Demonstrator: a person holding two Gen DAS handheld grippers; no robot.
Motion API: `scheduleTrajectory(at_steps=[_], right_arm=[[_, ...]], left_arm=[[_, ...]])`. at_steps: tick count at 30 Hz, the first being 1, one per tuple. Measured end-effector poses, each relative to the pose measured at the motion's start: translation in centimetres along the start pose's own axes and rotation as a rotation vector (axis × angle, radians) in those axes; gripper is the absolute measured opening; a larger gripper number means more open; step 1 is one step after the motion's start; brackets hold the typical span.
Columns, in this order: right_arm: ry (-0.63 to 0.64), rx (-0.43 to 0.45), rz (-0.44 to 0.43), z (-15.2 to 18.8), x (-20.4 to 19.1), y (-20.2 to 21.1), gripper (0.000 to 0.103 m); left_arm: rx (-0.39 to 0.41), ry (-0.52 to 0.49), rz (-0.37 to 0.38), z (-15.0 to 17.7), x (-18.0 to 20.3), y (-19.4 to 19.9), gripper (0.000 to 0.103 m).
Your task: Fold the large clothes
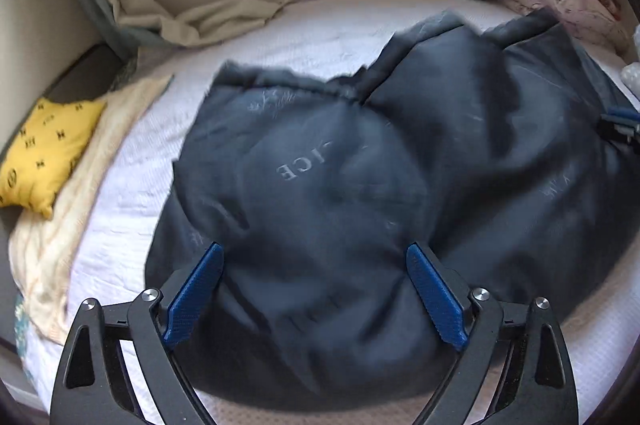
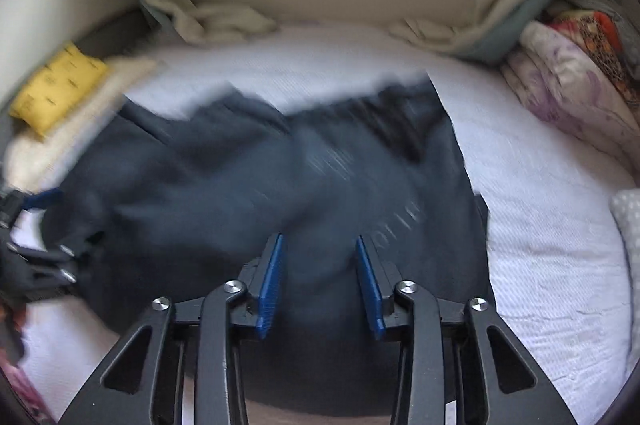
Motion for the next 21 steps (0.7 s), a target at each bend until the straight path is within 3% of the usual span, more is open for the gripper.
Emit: scheduleTrajectory(at_steps=[2,4,10,16,18,21], right_arm=[[0.002,-0.043,0.022,1.4,0.9,-1.6,0.027],[-0.046,-0.083,-0.023,2.4,1.4,-2.7,0.027],[-0.029,-0.091,-0.030,4.4,2.1,-4.2,0.019],[-0.082,-0.098,-0.071,4.4,2.7,-4.4,0.019],[-0.136,-0.112,-0.112,3.6,3.1,-4.0,0.020],[-0.158,-0.043,-0.121,1.6,3.6,-1.5,0.020]], left_arm=[[-0.006,0.015,0.021,0.1,-0.5,-1.0,0.100],[-0.009,0.044,0.040,0.3,-1.4,-1.9,0.101],[-0.034,0.156,0.121,1.4,-2.8,-4.5,0.103],[-0.046,0.190,0.128,0.5,-3.3,-3.2,0.101],[-0.023,0.177,0.128,-0.7,-3.4,-1.9,0.097],[0.040,0.181,0.144,-2.9,-3.9,-0.2,0.095]])
Point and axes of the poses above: each gripper's, at about its wrist camera, not at the fingertips, and y roughly against the way its jaws point, x to its right, z to its underside, the point moved 9 cm from there along -y, roughly the way its jaws point, and after that the axes turned 2 degrees about z, right-handed, at the moved point
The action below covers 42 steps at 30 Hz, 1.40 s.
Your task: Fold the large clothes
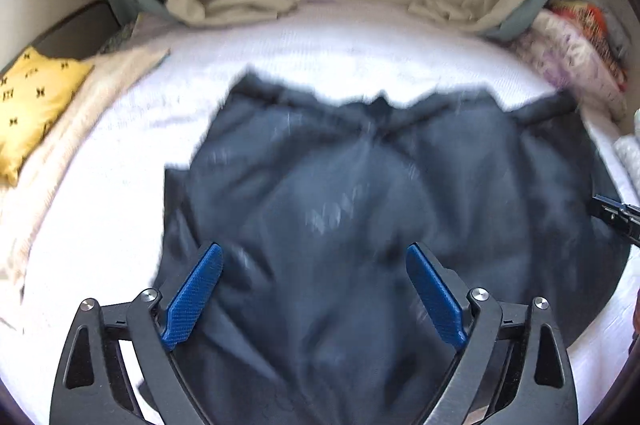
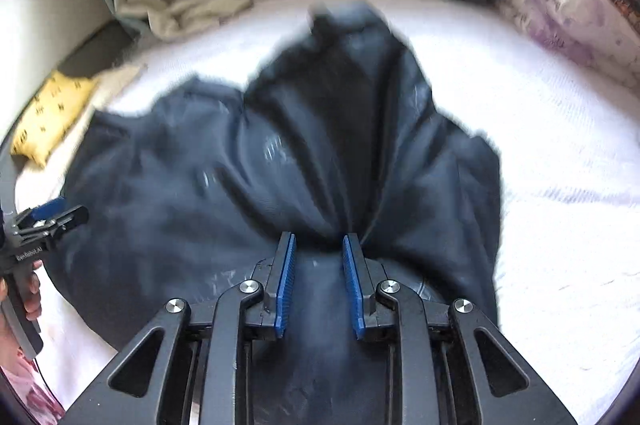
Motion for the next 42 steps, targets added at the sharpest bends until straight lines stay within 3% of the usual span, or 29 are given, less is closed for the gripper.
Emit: scheduleTrajectory(at_steps=[2,5,11,13,15,17,23,28,32,33,35,38,42], right_arm=[[0.030,0.051,0.013,-1.4,-0.6,1.4,0.020],[0.059,0.078,0.028,-4.0,-1.2,1.7,0.020],[-0.016,0.015,0.118,-9.0,0.9,-2.8,0.020],[-0.052,-0.053,0.188,-8.9,2.9,-5.0,0.014],[-0.083,-0.110,0.211,-7.7,4.5,-6.5,0.003],[-0.097,-0.144,0.215,-6.5,5.3,-7.8,0.000],[-0.145,-0.154,0.185,-5.1,5.8,-10.3,0.000],[-0.162,-0.133,0.175,-4.6,5.8,-10.3,0.000],[-0.144,-0.141,0.168,-5.7,5.0,-8.3,0.004],[-0.146,-0.110,0.145,-6.3,4.6,-6.9,0.020],[-0.131,-0.033,0.119,-7.3,3.7,-3.7,0.034],[-0.049,0.063,0.143,-7.2,1.9,1.5,0.034],[0.019,0.084,0.122,-3.8,-0.2,5.0,0.034]], left_arm=[[0.031,0.018,0.006,-1.4,-0.6,0.6,0.095],[0.030,0.038,-0.044,-2.1,-2.6,-0.1,0.095],[-0.091,0.175,-0.027,-0.1,-5.5,-3.7,0.095],[-0.128,0.215,-0.011,1.2,-6.1,-4.7,0.096],[-0.155,0.257,0.020,2.2,-6.5,-5.7,0.096],[-0.168,0.301,0.039,2.9,-7.1,-6.0,0.099],[-0.187,0.380,0.079,4.1,-8.2,-6.5,0.103],[-0.175,0.356,0.045,3.9,-8.0,-6.1,0.103],[-0.159,0.354,0.035,2.8,-7.4,-5.0,0.100],[-0.156,0.355,0.039,2.7,-7.3,-4.8,0.099],[-0.151,0.355,0.044,2.4,-7.1,-4.4,0.098],[-0.147,0.348,0.042,2.2,-6.8,-4.0,0.098],[-0.141,0.339,0.034,2.1,-6.6,-3.8,0.098]])
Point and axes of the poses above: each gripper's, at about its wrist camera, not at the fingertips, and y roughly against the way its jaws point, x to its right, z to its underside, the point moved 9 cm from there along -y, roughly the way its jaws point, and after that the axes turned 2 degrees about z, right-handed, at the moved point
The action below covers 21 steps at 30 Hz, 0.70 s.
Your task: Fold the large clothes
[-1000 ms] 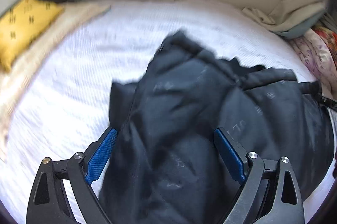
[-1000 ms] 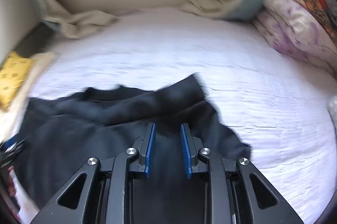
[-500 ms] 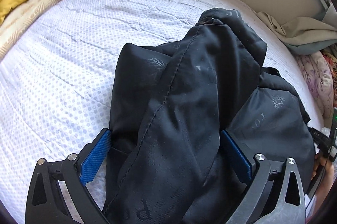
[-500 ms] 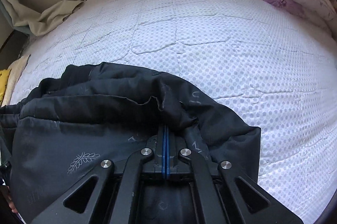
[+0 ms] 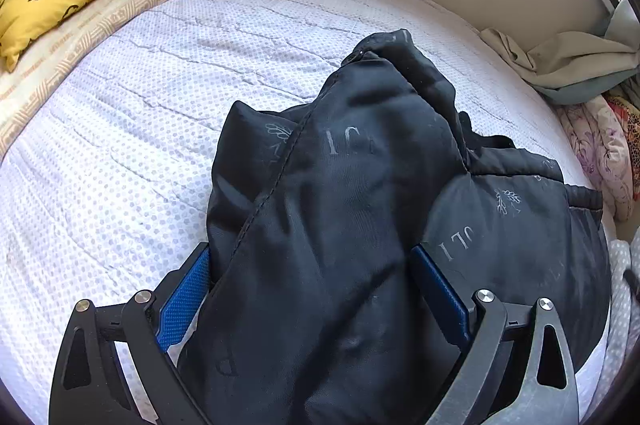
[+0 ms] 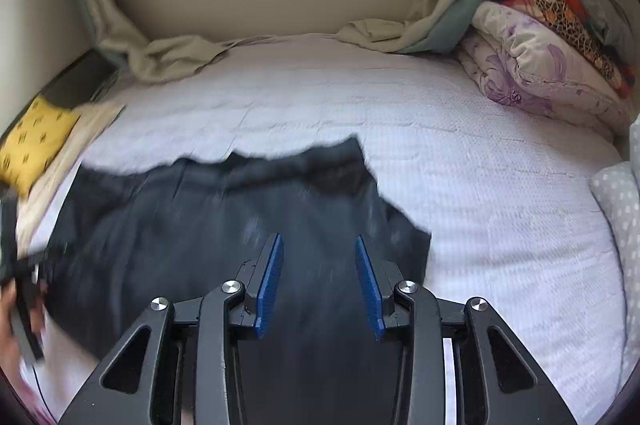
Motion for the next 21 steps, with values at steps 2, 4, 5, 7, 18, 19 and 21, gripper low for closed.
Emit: scheduleTrajectory(at_steps=[2,4,5,7,18,19,21], right_arm=[[0.025,-0.026,-0.002,2.0,-0.3,0.0,0.034],[0.009,-0.064,0.028,3.6,0.9,-1.5,0.033],[-0.015,-0.087,0.034,4.4,1.7,-2.3,0.033],[-0.049,-0.134,0.002,5.5,2.3,-4.0,0.031],[-0.077,-0.190,-0.013,6.6,2.6,-6.2,0.028],[-0.078,-0.193,-0.016,6.6,2.6,-6.3,0.028],[-0.081,-0.198,-0.022,6.5,2.7,-6.5,0.028]], left_arm=[[0.003,-0.004,-0.006,0.2,0.1,-0.1,0.098],[0.004,-0.002,-0.008,0.4,0.1,-0.2,0.098],[0.005,0.002,-0.007,0.4,0.0,-0.2,0.098],[0.006,0.007,-0.005,0.6,0.0,0.0,0.098],[0.099,-0.033,0.010,-4.1,1.7,4.0,0.094],[0.077,-0.021,0.025,-4.9,2.1,3.4,0.094],[0.021,0.004,0.024,-5.8,2.5,1.6,0.094]])
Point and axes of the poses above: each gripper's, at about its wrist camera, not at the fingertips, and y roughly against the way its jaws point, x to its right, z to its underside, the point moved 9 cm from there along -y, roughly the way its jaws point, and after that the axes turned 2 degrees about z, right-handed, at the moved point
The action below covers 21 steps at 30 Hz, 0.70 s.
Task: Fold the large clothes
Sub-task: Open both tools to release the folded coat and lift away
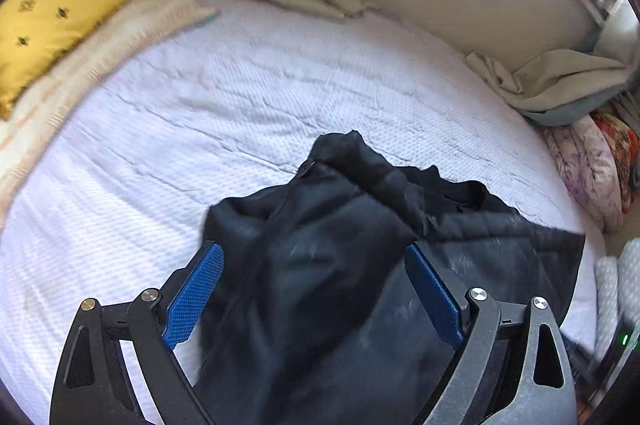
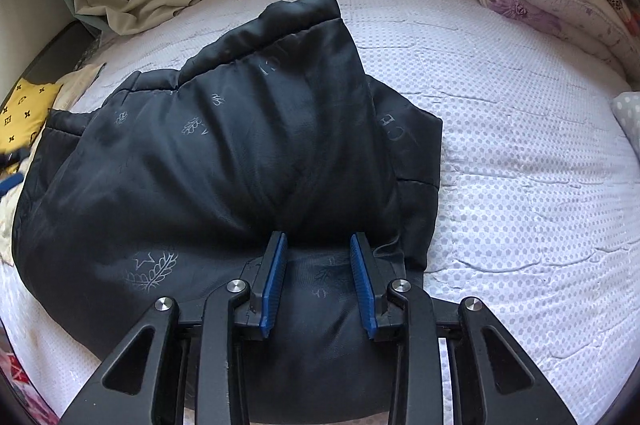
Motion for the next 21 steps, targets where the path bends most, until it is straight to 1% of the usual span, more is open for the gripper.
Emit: scheduleTrajectory(at_steps=[1,2,5,7,10,12,13,14,16,17,21], right_arm=[[-0.004,-0.003,-0.005,0.0,0.0,-0.1,0.028],[-0.009,-0.005,-0.009,0.0,0.1,0.0,0.028],[-0.026,-0.010,-0.023,-0.1,0.3,0.0,0.028],[-0.036,-0.010,-0.030,-0.1,0.4,-0.1,0.028],[-0.044,-0.011,-0.034,-0.2,0.3,-0.2,0.028],[-0.048,-0.012,-0.037,0.0,0.3,-0.2,0.028],[-0.050,-0.012,-0.038,0.0,0.3,-0.3,0.028],[-0.052,-0.012,-0.040,0.0,0.3,-0.3,0.028],[-0.054,-0.010,-0.041,0.1,0.4,-0.3,0.028],[-0.055,-0.010,-0.041,0.1,0.5,-0.4,0.028],[-0.067,-0.013,-0.045,0.1,0.7,-0.3,0.028]], left_arm=[[-0.027,0.011,-0.009,-0.2,-0.2,-0.9,0.091],[-0.059,0.027,-0.030,-0.3,-0.6,-2.0,0.086],[-0.129,0.096,-0.091,0.1,-2.5,-4.9,0.084],[-0.156,0.129,-0.115,0.5,-3.5,-6.3,0.087],[-0.163,0.152,-0.124,1.0,-4.3,-7.6,0.090],[-0.154,0.164,-0.125,1.2,-4.7,-8.2,0.095],[-0.151,0.172,-0.129,1.4,-5.1,-8.6,0.101],[-0.155,0.192,-0.129,1.7,-5.6,-9.0,0.103],[-0.153,0.234,-0.093,1.9,-5.8,-9.4,0.103],[-0.148,0.236,-0.079,1.7,-5.7,-9.1,0.103],[-0.124,0.236,-0.027,1.0,-5.1,-6.1,0.098]])
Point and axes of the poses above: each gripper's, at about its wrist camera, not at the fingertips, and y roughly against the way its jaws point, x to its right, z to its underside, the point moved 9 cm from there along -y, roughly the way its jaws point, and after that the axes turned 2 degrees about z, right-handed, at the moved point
